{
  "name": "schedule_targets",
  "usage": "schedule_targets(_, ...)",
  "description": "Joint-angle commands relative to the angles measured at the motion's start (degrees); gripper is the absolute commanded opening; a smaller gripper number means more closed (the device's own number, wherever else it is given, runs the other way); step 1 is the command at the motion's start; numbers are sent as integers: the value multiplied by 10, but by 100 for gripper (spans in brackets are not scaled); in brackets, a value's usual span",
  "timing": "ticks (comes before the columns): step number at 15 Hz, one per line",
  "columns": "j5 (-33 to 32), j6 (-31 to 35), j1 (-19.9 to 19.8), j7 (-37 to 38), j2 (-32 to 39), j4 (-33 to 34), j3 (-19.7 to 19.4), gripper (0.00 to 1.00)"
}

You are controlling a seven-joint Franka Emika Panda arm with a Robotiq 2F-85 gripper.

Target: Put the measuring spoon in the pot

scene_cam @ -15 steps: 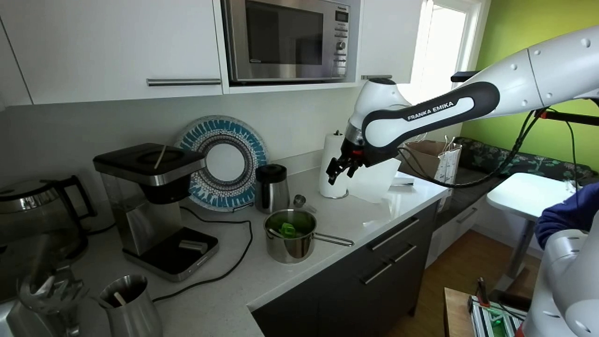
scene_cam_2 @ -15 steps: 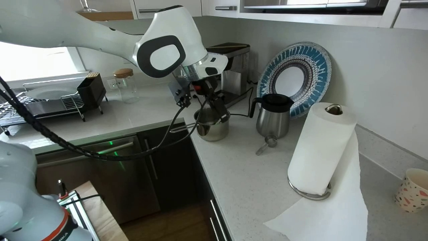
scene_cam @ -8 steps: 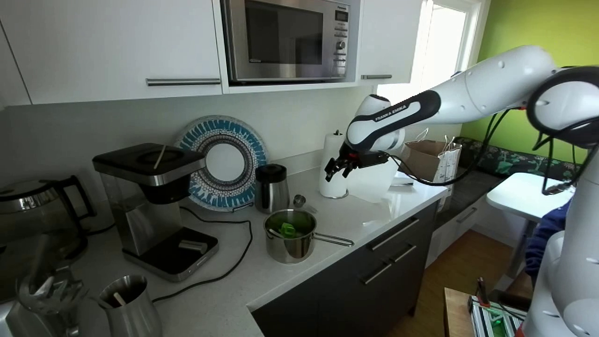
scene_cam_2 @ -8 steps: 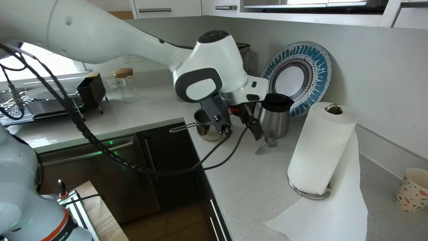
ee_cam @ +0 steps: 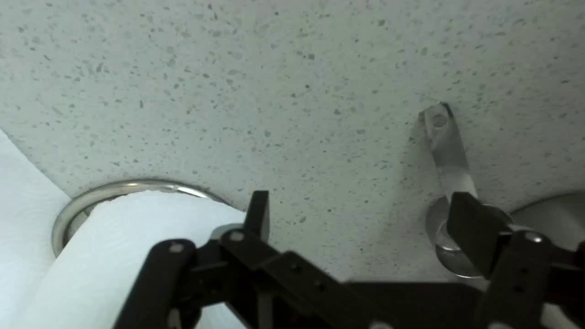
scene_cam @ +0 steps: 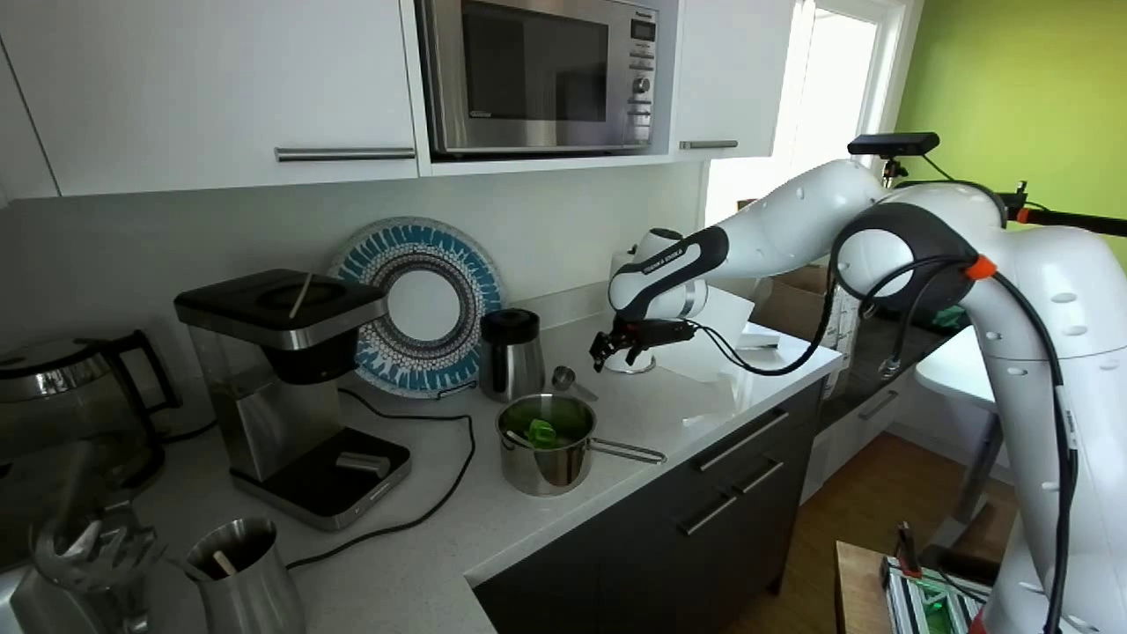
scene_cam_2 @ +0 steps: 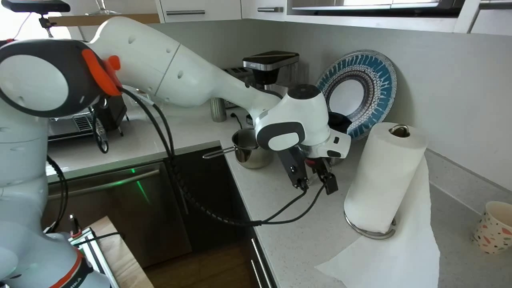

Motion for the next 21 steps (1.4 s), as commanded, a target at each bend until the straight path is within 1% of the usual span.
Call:
schedule_targets(1, -15, 0, -19, 11, 7, 9, 20, 100)
schedule_targets(2, -15, 0, -20, 12, 11, 14, 20, 100)
schedule_targets(3, -13, 0, -20, -10, 0, 4, 29, 100)
schedule_targets(6, -95, -10, 14, -8, -11, -25, 22, 100)
schedule_targets(7, -117, -8, 20, -9, -14, -32, 23, 100)
schedule_targets(9, -154, 15, 29, -14, -10, -36, 28, 100)
schedule_targets(11, -176, 51, 33, -16, -2, -37, 33, 100)
schedule_targets(13, -169, 92, 25, -26, 2, -38, 46, 100)
schedule_targets(15, -159, 113, 17, -32, 10, -35, 57, 96)
schedule_targets(19, -151, 124, 8, -28, 19, -34, 66, 96)
schedule_targets(21, -145, 130, 1, -33, 25, -32, 73, 91)
